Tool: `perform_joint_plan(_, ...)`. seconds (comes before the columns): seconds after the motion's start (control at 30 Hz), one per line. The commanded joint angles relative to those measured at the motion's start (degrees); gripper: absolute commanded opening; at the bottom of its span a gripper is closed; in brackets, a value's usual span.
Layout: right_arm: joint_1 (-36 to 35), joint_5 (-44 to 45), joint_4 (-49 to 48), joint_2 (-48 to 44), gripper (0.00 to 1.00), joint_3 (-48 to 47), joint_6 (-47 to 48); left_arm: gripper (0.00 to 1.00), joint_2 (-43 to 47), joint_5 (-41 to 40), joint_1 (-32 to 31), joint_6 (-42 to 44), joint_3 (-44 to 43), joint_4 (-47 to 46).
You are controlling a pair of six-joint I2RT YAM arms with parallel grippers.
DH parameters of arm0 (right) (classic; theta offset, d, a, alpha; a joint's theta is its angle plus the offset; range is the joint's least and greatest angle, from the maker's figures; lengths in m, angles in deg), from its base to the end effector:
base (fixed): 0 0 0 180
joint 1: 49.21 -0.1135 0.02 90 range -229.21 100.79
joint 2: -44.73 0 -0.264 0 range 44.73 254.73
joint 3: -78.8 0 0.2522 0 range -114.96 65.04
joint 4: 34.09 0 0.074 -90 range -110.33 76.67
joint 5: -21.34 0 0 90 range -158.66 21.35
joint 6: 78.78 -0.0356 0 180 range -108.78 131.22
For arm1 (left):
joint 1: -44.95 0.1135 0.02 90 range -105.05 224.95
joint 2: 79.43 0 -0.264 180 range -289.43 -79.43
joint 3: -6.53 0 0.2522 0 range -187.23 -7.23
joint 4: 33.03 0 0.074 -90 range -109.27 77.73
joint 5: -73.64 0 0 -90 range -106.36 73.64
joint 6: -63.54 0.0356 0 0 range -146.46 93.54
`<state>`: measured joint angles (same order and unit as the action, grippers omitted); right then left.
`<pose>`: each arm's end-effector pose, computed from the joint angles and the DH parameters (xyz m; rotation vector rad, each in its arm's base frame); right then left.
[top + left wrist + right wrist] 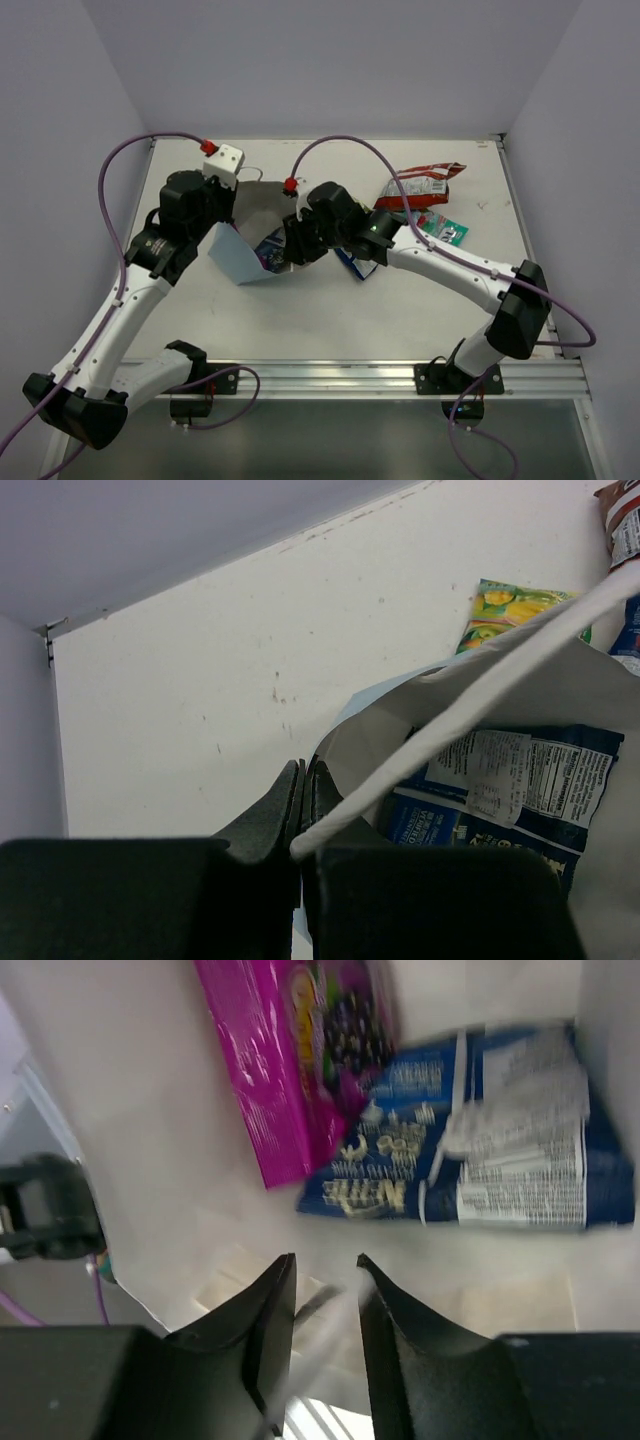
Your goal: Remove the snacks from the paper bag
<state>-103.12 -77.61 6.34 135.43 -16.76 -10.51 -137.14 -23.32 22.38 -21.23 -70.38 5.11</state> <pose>0.2095 0.2969 0.3353 -0.7368 2.2156 0.8799 0.2053 -0.0807 0.3841 0.3760 1.8623 -0.0902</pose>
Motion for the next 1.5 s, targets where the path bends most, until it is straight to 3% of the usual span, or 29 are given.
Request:
perform_joint_plan(0.0,-0.7,1.7,0.0,-5.4,0.33,2.1,-1.2,0.0,2.5,-0.2,0.0,1.8,-0.6,-8.6)
perform_joint_plan(0.1,-0.9,2.0,3.8,-5.1,0.34,1.4,-0.2,0.0,3.0,0.4,0.0,1.9,-0.3,-8.5)
perform_joint_plan(0.2,-1.0,4.5,5.9,-4.7,0.46,-0.7,3.4,0.0,3.7,2.2,0.0,2.1,0.4,-8.6)
perform_joint_plan(0.27,-1.0,10.8,8.0,-4.1,0.51,-4.0,3.0,0.0,4.2,2.7,0.0,2.1,1.0,-8.7)
perform_joint_plan(0.33,-1.0,16.0,12.8,-1.7,0.62,-7.6,-0.1,0.0,4.4,2.7,0.0,1.4,0.8,-8.2)
perform_joint_plan(0.47,-1.0,19.0,19.0,2.6,0.74,-13.9,-8.8,0.0,5.8,3.6,-0.1,-2.7,1.3,-7.9)
perform_joint_plan(0.6,-1.0,19.8,18.2,4.5,0.76,-11.8,-17.0,0.0,6.6,4.4,-0.1,-6.7,2.2,-8.0)
perform_joint_plan(0.87,-1.0,20.7,14.9,6.5,0.77,-10.0,-22.6,0.0,6.6,3.2,-0.1,-8.6,3.4,-7.7)
perform_joint_plan(1.1,-1.0,27.8,20.6,6.0,0.96,-10.5,-29.4,0.0,7.4,0.3,-0.1,-10.2,3.0,-7.3)
perform_joint_plan(1.47,-1.1,23.6,20.5,6.5,0.98,-23.7,-21.2,0.0,6.5,-1.9,-0.1,-10.8,3.3,-7.2)
